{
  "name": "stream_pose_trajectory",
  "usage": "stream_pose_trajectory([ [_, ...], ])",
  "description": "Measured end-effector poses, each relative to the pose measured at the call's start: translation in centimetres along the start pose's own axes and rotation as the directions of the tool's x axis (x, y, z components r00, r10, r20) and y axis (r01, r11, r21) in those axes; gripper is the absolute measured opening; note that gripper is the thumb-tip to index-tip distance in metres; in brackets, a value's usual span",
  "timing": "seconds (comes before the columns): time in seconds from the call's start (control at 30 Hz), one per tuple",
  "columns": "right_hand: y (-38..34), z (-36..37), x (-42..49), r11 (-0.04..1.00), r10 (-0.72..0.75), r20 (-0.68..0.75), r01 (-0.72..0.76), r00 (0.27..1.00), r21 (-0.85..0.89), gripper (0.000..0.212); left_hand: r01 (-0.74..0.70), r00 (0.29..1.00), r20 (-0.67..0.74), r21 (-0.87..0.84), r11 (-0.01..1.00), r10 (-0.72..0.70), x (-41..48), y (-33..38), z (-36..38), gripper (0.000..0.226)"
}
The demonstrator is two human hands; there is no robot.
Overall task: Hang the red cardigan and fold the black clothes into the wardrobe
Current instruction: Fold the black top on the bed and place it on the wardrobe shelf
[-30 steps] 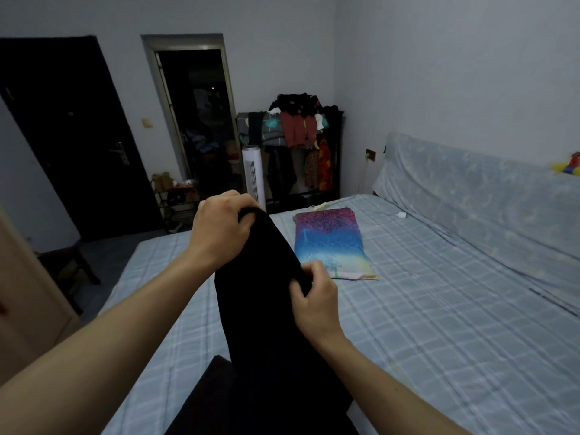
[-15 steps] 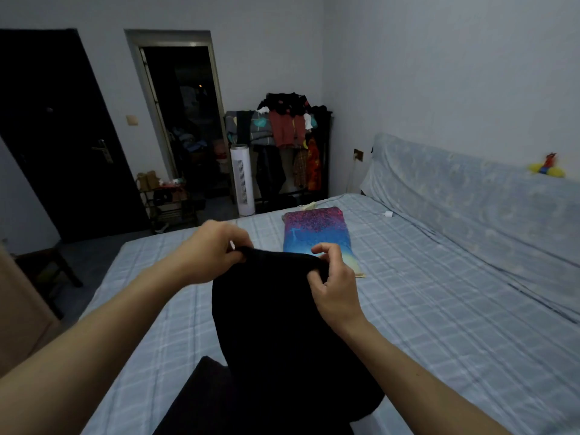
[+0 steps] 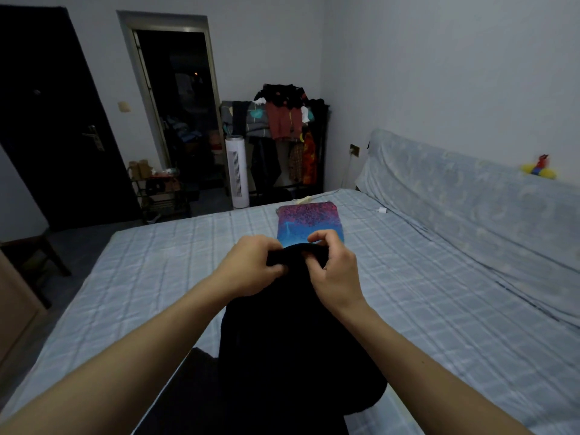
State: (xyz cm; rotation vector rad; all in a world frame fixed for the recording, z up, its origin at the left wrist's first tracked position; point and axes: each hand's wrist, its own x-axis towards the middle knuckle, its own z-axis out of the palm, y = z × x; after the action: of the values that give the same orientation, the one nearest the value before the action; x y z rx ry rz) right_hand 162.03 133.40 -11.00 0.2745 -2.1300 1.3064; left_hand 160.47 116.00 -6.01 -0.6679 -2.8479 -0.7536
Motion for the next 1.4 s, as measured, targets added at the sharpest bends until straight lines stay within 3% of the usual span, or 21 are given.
stream_pose_trajectory([
  [0.2, -0.1, -0.8, 0.0, 0.999, -0.031, 0.167, 0.024, 0.985, 0.046, 0.026, -0.053, 0.984, -0.161, 0.134, 0.990, 0.074, 1.7, 0.0, -2.8, 0.013],
  [0.37, 1.7, -0.9, -2.7, 0.978, 0.113, 0.255, -0.153, 0.960, 0.141, 0.049, -0.086, 0.969, -0.216, 0.168, 0.982, 0.122, 3.1, 1.3, -5.5, 0.018],
  [0.57, 2.2, 0.9, -5.8, 0.978, 0.160, 0.203, -0.183, 0.966, 0.099, 0.036, -0.085, 0.957, -0.258, 0.197, 0.977, 0.135, 3.7, 2.0, -6.9, 0.015],
  [0.7, 3.6, 1.0, -7.2, 0.949, 0.279, 0.374, -0.314, 0.884, 0.035, 0.019, -0.074, 0.951, -0.281, 0.191, 0.979, 0.127, 3.7, 1.0, -7.5, 0.015],
  [0.8, 4.7, 1.1, -7.5, 0.946, 0.293, 0.440, -0.323, 0.849, -0.008, 0.010, -0.062, 0.946, -0.308, 0.153, 0.986, 0.107, 3.5, -0.1, -8.0, 0.015],
  [0.9, 4.4, 0.4, -6.3, 0.949, 0.298, 0.369, -0.313, 0.880, -0.020, 0.028, -0.055, 0.934, -0.344, 0.129, 0.990, 0.097, 3.2, -1.3, -8.9, 0.013],
  [0.97, 3.8, -0.8, -4.7, 0.961, 0.272, 0.229, -0.278, 0.935, -0.007, 0.058, -0.052, 0.931, -0.355, 0.098, 0.994, 0.084, 2.9, -2.2, -10.0, 0.010],
  [1.03, 3.1, -2.6, -2.7, 0.971, 0.236, 0.055, -0.238, 0.970, 0.029, 0.071, -0.066, 0.936, -0.339, 0.095, 0.993, 0.094, 2.5, -3.2, -10.9, 0.011],
  [1.17, 0.2, -5.7, 2.9, 0.983, 0.185, -0.014, -0.184, 0.983, 0.012, 0.058, -0.106, 0.931, -0.337, 0.123, 0.987, 0.142, 1.5, -4.6, -12.6, 0.010],
  [1.3, -2.3, -8.1, 7.6, 0.995, 0.035, 0.000, -0.035, 0.999, -0.092, 0.018, -0.161, 0.912, -0.361, 0.125, 0.979, 0.196, 1.5, -4.7, -14.2, 0.005],
  [1.4, -3.7, -9.7, 10.3, 0.983, -0.039, 0.052, 0.048, 0.998, -0.177, 0.023, -0.159, 0.918, -0.350, 0.101, 0.982, 0.185, 1.7, -4.6, -15.2, 0.005],
])
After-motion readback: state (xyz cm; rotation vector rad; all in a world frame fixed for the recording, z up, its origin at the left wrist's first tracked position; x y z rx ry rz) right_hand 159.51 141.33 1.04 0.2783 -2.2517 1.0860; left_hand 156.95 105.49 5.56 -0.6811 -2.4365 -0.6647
